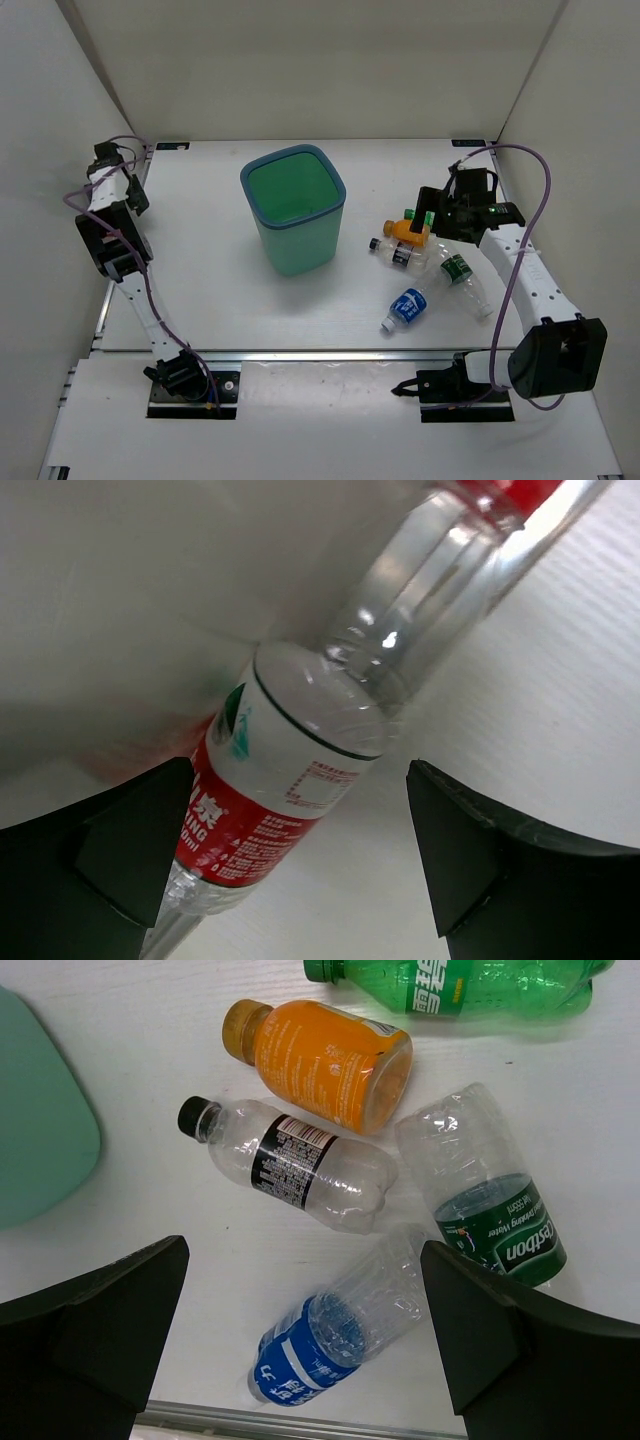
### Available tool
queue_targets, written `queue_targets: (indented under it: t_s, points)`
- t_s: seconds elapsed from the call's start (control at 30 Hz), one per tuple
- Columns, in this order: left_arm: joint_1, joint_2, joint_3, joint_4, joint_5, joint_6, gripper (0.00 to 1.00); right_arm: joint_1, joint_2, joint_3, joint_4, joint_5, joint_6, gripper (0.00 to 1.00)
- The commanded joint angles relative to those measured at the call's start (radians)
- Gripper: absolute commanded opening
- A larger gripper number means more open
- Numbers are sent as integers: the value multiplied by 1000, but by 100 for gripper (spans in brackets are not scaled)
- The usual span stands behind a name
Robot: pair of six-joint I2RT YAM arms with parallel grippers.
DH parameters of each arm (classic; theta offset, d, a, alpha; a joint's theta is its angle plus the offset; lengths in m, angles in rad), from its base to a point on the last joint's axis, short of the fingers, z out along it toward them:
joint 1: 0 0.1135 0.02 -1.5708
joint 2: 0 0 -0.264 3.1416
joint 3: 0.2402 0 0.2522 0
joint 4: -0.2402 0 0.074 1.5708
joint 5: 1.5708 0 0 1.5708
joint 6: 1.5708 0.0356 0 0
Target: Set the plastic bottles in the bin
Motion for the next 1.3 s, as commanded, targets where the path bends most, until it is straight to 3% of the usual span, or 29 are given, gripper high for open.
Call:
queue_targets:
  t_s: [0.0, 0.07, 0.3, 0.4, 0.53, 0.6, 0.67, 0.77, 1.0, 1.23, 1.27]
  points:
    - [22, 25, -13, -19, -227, -51, 99, -16, 6, 20, 30, 14, 36, 99]
    - [18, 35, -14, -18, -280, -59, 99, -13, 6, 17, 28, 16, 47, 99]
    - [4, 107, 51, -32, -222, -39, 99, -26, -9, 30, 34, 36, 70, 98]
    - [-8, 134, 84, -50, -212, -33, 74, -25, -8, 43, 36, 59, 73, 98]
    - [-19, 122, 81, -61, -208, -28, 51, -11, -28, 33, 42, 56, 91, 98]
    - [-30, 104, 88, -71, -213, -36, 29, -19, -42, 20, 50, 57, 97, 98]
    - [-48, 67, 93, -91, -213, -49, 13, -14, -52, 2, 69, 57, 106, 97]
    - [-79, -15, 76, -90, -235, -48, 0, -17, -71, -7, 80, 56, 105, 97]
    - [-186, -223, 91, -161, -209, -100, 2, -13, -106, -47, 111, 30, 76, 98]
    - [-348, -364, 258, -259, -206, -153, 3, -26, -131, -82, 117, 21, 19, 97]
    - [-361, -391, 292, -265, -156, -158, 3, -34, -134, -96, 114, 10, 4, 97]
